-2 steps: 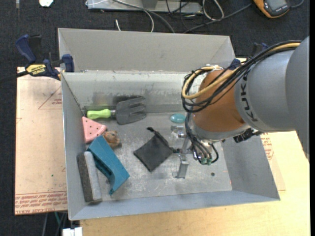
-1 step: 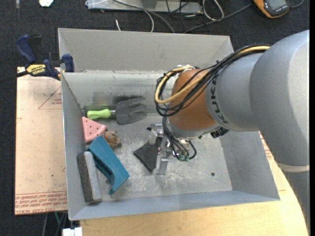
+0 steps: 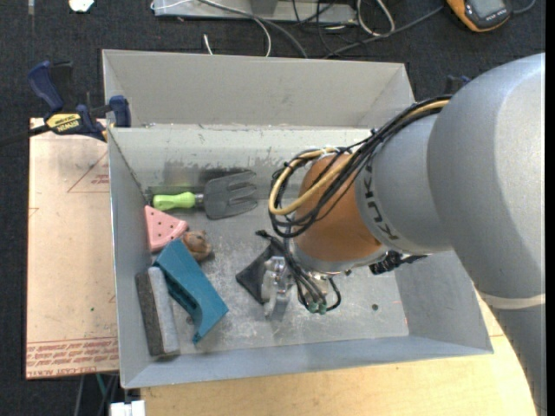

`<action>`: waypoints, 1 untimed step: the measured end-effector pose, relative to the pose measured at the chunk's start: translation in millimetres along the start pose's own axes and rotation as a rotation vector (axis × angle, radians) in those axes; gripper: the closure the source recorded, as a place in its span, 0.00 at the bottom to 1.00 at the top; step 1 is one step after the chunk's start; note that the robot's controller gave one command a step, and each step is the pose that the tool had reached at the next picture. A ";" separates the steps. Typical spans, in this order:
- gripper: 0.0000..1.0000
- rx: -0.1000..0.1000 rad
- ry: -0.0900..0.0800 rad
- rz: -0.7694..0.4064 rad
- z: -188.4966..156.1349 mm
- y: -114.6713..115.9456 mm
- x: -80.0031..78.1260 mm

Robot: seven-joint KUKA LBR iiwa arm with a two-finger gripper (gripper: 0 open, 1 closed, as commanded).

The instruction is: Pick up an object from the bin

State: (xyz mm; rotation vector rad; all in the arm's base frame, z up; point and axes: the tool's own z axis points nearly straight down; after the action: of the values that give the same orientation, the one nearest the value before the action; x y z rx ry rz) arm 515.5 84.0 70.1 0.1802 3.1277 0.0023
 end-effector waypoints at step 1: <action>1.00 0.000 0.000 0.000 0.0 0.0 0.0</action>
Offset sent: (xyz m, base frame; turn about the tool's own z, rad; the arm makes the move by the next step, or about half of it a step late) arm -0.0050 0.0305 0.0182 -0.3043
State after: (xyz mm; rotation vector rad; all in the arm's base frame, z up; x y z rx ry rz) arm 515.5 84.0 70.0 0.1806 3.1277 0.0022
